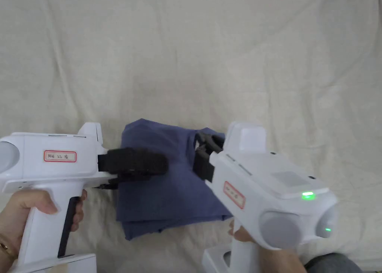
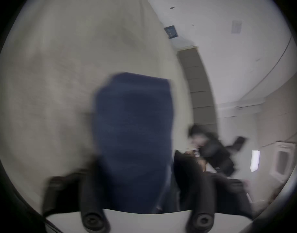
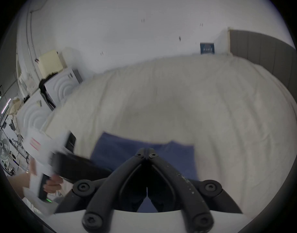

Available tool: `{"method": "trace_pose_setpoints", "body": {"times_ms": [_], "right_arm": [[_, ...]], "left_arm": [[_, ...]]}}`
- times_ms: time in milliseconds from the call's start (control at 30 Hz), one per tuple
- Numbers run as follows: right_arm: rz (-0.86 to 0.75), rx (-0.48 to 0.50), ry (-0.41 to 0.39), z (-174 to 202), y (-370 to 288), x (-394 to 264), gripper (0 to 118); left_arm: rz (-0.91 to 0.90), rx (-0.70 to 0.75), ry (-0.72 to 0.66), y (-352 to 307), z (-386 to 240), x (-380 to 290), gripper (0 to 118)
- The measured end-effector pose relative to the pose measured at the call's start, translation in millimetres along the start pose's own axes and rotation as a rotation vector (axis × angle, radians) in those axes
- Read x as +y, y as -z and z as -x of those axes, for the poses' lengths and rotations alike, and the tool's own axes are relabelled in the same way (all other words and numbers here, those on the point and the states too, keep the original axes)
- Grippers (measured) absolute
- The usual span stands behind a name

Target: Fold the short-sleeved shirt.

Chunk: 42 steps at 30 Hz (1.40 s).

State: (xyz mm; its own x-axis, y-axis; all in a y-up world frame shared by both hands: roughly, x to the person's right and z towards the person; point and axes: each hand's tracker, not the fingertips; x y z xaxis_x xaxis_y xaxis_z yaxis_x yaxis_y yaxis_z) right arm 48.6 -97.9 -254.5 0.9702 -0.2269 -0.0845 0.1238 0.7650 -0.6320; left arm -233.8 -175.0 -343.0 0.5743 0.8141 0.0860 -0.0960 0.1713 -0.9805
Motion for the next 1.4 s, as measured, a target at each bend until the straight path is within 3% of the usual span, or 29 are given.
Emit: {"method": "trace_pose_setpoints", "body": {"times_ms": [33, 100, 167, 300, 433, 567, 800, 900, 933, 967, 1067, 1133, 1200, 1233, 1267, 1300, 1367, 1400], "right_arm": [[-0.039, 0.0, 0.002, 0, -14, 9, 2], [-0.105, -0.012, 0.013, -8, -39, 21, 2], [-0.161, -0.022, 0.017, -14, -66, 31, 2], [-0.188, -0.041, -0.012, -26, -102, 36, 2], [-0.193, -0.047, -0.036, -30, -118, 32, 2], [-0.17, -0.005, -0.001, -23, -114, 26, 2], [-0.062, 0.023, -0.066, 11, -80, 18, 2], [-0.009, 0.038, -0.051, 21, -59, 15, 2], [-0.003, 0.033, -0.051, 25, -52, 14, 2], [0.007, 0.028, -0.049, 28, -45, 14, 2], [0.05, 0.035, -0.026, 32, -30, 12, 2], [0.078, 0.037, -0.041, 33, -25, 9, 2], [0.106, 0.02, -0.074, 33, -21, 4, 2], [0.118, 0.014, -0.086, 32, -19, 3, 2], [0.125, 0.015, -0.083, 30, -18, 2, 2], [0.129, 0.017, -0.077, 28, -18, 1, 2], [0.127, 0.018, -0.066, 23, -21, 4, 2], [0.114, 0.016, -0.069, 22, -24, 7, 2]], "left_arm": [[-0.005, 0.088, 0.006, 1, -2, 0, 36], [0.015, -0.004, -0.059, -1, -1, 0, 36], [0.031, 0.085, -0.104, -1, -16, 3, 35], [0.032, 0.213, -0.027, -26, -46, 7, 32], [0.006, 0.358, 0.012, -94, -48, 13, 32], [-0.054, 0.648, 0.039, -187, -20, 23, 32], [-0.122, 1.193, 0.023, -324, 74, 65, 31], [-0.197, 1.409, -0.108, -362, 119, 87, 31], [-0.216, 1.453, -0.145, -373, 133, 92, 35], [-0.223, 1.514, -0.138, -380, 145, 96, 48], [-0.24, 1.689, -0.011, -389, 167, 101, 99], [-0.271, 1.737, 0.093, -394, 172, 101, 103], [-0.314, 1.813, 0.11, -399, 168, 103, 109], [-0.386, 1.842, 0.116, -401, 162, 103, 104], [-0.46, 1.837, 0.122, -403, 152, 102, 88], [-0.519, 1.836, 0.127, -404, 144, 102, 69], [-0.638, 1.835, 0.137, -398, 120, 99, 5], [-0.689, 1.822, 0.149, -393, 106, 97, 0]]}}
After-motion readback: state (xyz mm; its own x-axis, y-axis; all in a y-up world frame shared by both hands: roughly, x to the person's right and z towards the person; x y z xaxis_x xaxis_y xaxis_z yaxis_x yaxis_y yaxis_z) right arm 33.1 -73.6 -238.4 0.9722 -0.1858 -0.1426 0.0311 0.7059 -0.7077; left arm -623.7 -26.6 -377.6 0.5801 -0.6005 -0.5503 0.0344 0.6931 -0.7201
